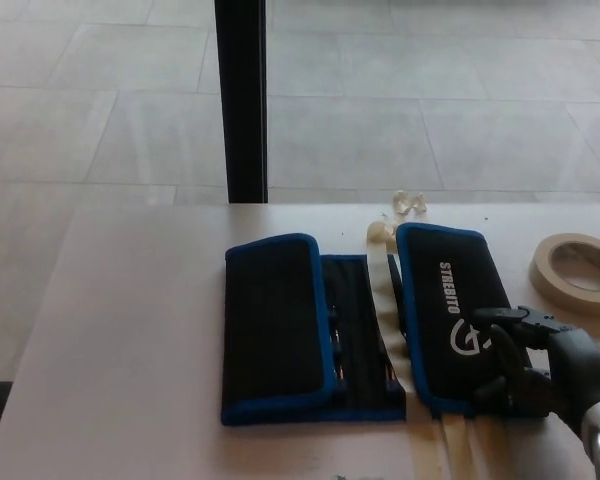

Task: The robot uses its right hand to lift an edge of the toolkit kept in middle of the desk and make one fold in it

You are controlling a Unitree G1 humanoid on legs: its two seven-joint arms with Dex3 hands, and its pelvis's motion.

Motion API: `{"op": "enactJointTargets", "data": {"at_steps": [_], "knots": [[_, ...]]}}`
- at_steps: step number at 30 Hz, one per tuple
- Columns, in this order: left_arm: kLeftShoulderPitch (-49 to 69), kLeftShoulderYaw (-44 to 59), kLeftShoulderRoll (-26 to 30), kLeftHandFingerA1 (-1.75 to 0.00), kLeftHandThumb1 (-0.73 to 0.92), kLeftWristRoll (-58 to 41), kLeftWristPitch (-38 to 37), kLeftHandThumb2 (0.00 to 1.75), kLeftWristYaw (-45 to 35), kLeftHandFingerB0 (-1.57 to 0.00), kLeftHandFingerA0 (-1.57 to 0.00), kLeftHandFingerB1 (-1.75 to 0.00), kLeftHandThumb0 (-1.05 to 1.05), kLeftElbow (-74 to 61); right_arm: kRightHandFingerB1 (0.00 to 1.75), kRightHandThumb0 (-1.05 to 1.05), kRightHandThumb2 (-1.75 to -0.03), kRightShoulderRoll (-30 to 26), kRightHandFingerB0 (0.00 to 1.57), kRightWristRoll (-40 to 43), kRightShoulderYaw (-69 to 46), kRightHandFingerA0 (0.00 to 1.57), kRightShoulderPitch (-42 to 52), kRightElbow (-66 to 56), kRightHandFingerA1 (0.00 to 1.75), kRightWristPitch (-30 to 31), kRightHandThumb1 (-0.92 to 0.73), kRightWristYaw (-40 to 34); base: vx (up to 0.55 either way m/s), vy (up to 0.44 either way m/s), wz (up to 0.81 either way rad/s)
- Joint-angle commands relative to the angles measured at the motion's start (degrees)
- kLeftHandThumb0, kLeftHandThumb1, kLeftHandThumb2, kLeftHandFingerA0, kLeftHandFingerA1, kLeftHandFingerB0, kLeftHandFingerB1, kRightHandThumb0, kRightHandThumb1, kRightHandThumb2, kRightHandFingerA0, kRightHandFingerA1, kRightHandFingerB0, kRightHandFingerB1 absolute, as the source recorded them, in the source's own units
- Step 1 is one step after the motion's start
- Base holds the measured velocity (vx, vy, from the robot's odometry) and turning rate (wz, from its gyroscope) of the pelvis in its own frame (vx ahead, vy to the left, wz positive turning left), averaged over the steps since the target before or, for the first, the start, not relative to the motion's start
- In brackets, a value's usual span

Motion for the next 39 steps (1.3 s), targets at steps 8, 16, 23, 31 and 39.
{"op": "enactJointTargets", "data": {"at_steps": [8,16,23,31,39], "knots": [[0.32,-1.19,2.42,-0.78,0.47,1.11,-0.77,0.57,-0.72,-0.71,-0.74,-0.62,-0.56,0.34,0.43,-0.61,-0.63,-1.64,0.54,8.09,-6.57,0.65,6.01,-19.08,0.5,16.14,-0.78,6.36,0.0,0.0,0.0],[0.76,-0.74,2.52,-0.75,0.5,0.44,-0.7,0.55,-0.99,-0.7,-0.7,-0.62,-0.54,-0.21,0.46,-0.57,-0.64,-8.04,0.62,32.82,-26.25,0.78,1.59,-34.06,0.58,36.16,-0.79,7.97,0.05,-0.01,0.06],[0.78,-1.22,2.71,-0.71,0.5,0.97,-0.6,0.55,-0.6,-0.7,-0.7,-0.59,-0.55,0.24,0.47,-0.55,-0.64,-14.59,0.6,37.48,-42.54,0.75,-2.8,-28.65,0.69,38.06,-0.82,3.54,0.0,0.0,0.0],[0.25,-1.08,3.0,-0.74,0.51,0.58,-0.36,0.56,-1.27,-0.71,-0.75,-0.61,-0.56,0.14,0.58,-0.68,-0.62,-24.85,0.82,32.74,-61.3,0.99,-2.96,-4.45,0.69,25.17,-0.72,-1.26,0.0,0.0,0.0],[-0.07,-0.05,2.45,-0.73,0.49,-0.57,0.12,0.55,-1.16,-0.68,-0.7,-0.6,-0.58,0.14,0.85,-0.62,-1.11,-27.99,0.74,30.25,-71.55,1.02,4.65,14.11,0.94,12.7,-0.62,-6.19,0.0,0.0,0.0]]}}
